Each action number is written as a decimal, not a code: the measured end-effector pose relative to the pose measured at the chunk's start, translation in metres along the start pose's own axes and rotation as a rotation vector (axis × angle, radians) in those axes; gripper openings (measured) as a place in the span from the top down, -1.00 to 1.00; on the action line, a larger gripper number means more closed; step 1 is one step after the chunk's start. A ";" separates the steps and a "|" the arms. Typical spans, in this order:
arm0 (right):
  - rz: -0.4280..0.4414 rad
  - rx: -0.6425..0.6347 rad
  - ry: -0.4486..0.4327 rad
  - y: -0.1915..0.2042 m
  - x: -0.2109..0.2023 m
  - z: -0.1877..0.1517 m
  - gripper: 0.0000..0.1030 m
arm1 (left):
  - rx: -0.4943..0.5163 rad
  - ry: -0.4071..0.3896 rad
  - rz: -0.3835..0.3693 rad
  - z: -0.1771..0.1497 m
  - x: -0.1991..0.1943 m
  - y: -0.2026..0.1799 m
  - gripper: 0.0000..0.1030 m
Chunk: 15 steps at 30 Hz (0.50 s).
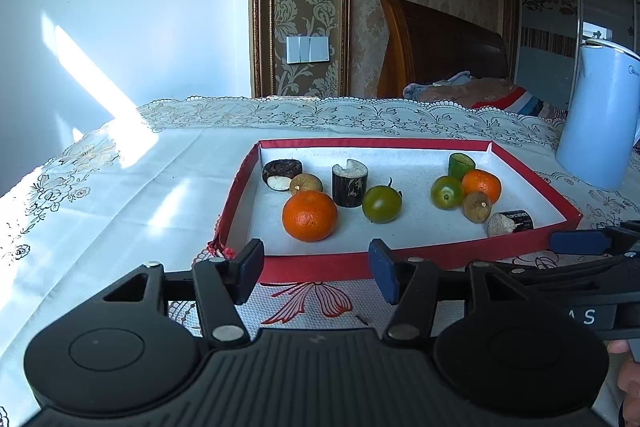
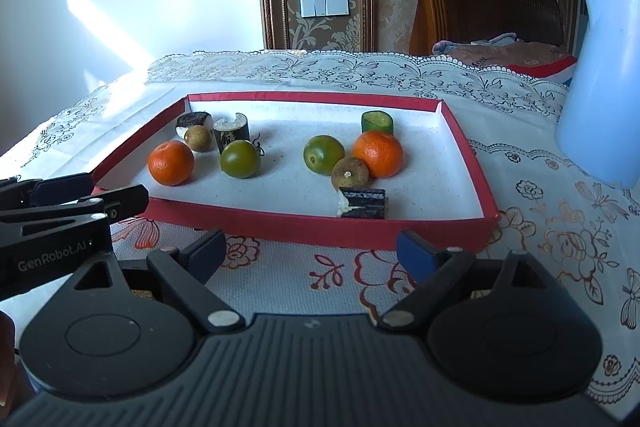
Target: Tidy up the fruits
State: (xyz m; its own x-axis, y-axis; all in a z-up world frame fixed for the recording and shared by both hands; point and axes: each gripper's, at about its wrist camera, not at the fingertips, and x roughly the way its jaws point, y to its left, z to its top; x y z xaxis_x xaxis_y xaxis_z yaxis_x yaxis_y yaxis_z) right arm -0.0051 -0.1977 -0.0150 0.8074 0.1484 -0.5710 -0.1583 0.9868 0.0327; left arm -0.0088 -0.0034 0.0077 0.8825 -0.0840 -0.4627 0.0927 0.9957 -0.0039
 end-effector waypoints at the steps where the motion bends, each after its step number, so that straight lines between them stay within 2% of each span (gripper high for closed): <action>1: -0.001 0.001 0.001 0.000 0.000 0.000 -0.78 | 0.000 0.000 0.002 0.000 0.000 0.000 -0.23; 7: -0.006 -0.006 0.003 0.001 0.001 -0.002 -0.82 | -0.026 0.013 0.002 -0.003 -0.002 0.005 -0.24; 15: -0.013 -0.001 0.008 0.001 0.002 -0.004 -0.87 | 0.000 0.023 0.017 -0.004 0.000 0.002 -0.35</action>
State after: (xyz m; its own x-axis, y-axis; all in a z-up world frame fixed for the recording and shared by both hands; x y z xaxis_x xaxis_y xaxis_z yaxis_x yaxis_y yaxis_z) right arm -0.0061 -0.1969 -0.0190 0.8046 0.1352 -0.5782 -0.1483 0.9886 0.0248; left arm -0.0106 -0.0014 0.0043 0.8731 -0.0666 -0.4830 0.0782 0.9969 0.0040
